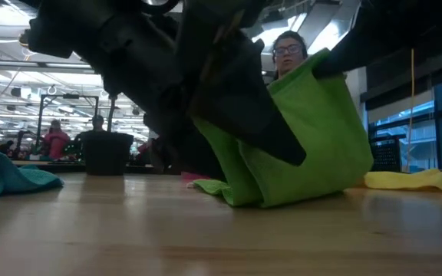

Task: Roll microfiber towels into tight, uniform cylinder then place into a basket
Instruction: Fold the green towel

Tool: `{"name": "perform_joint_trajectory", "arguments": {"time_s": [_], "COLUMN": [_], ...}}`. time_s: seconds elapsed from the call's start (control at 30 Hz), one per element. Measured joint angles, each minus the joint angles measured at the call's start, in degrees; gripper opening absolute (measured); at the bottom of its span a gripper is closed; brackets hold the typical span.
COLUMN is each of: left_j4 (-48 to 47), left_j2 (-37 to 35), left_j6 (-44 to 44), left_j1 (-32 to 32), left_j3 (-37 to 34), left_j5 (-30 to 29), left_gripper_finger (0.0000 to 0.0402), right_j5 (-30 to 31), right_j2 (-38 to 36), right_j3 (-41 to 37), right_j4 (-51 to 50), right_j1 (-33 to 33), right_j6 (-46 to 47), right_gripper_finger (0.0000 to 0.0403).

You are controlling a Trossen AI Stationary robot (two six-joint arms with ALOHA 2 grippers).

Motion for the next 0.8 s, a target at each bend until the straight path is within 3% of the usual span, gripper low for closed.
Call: {"name": "perform_joint_trajectory", "arguments": {"time_s": [0.37,0.6,0.8], "left_j4": [-4.5,-8.2,-9.1], "left_j2": [-0.5,-4.7,-7.6], "left_j6": [1.5,9.1,14.7], "left_j1": [-0.4,-1.6,-2.3], "left_j3": [0.0,0.0,0.0], "left_j5": [-0.4,-0.1,0.0], "left_gripper_finger": [0.0134,0.0018,0.0002], "right_j5": [-0.3,-2.4,-2.7], "right_j2": [0.0,0.0,0.0], "right_j3": [0.0,0.0,0.0], "right_j4": [-3.8,-5.8,-5.6], "right_j1": [0.0,2.0,5.9], "right_j6": [2.8,5.4,9.2], "right_gripper_finger": [0.0001,0.0001,0.0001]}}
